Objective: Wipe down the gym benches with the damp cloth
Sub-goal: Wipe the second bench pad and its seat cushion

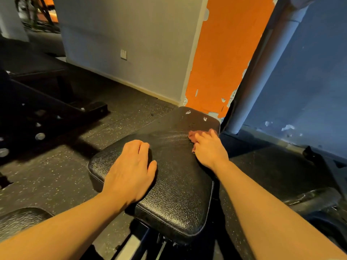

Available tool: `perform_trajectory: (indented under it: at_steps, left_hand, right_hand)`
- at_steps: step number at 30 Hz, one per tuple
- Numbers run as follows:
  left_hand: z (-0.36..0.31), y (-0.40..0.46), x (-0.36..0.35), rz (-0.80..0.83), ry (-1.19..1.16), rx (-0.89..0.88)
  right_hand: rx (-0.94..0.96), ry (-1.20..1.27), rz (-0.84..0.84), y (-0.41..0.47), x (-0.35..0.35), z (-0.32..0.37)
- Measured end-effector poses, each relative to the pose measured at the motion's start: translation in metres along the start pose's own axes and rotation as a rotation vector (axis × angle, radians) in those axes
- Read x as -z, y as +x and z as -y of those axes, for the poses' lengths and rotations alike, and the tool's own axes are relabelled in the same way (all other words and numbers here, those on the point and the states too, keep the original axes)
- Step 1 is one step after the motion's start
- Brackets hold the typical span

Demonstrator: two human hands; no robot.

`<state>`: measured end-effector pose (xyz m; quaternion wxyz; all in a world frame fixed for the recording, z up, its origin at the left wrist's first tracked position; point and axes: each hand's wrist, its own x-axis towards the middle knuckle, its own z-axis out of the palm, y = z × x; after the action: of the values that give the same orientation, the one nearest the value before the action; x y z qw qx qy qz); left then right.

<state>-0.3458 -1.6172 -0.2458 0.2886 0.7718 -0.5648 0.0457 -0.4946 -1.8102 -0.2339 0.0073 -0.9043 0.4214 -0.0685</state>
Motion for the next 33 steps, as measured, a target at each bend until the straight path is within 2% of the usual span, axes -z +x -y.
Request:
perform_trajectory:
  at_steps: [5,9,12,14,17,21,23,27,31,33]
  left_hand:
    - [0.001,-0.001,0.001,0.013,0.039,-0.038]
    - [0.002,-0.002,0.004,0.025,0.046,-0.034]
    - [0.001,-0.002,0.003,0.022,0.038,-0.016]
    - [0.000,-0.002,0.003,0.018,0.028,-0.004]
    - [-0.002,-0.001,0.002,0.022,0.034,0.003]
    - [-0.003,-0.001,0.002,0.021,0.037,0.019]
    - [-0.003,-0.002,0.004,0.020,0.038,0.017]
    - [-0.004,-0.003,0.008,0.020,0.027,0.016]
    - [-0.005,-0.003,0.008,0.012,0.013,0.016]
    - [-0.005,-0.003,0.008,0.007,0.003,0.019]
  right_hand:
    - [0.397,0.067,-0.066,-0.026,-0.007,0.073]
    - [0.241,0.132,0.027,-0.035,0.014,0.049]
    - [0.068,-0.082,0.062,-0.026,0.026,0.013]
    - [0.029,-0.169,0.077,-0.019,0.028,0.004]
    - [0.159,-0.176,0.031,-0.018,0.020,0.024]
    - [0.296,0.043,-0.063,-0.037,0.016,0.074]
    - [0.345,0.067,-0.059,-0.043,0.016,0.082]
    - [0.246,0.222,-0.024,-0.042,0.026,0.062]
    - [-0.091,0.250,-0.347,-0.035,0.044,0.053]
    - [-0.135,0.190,-0.406,-0.032,0.050,0.055]
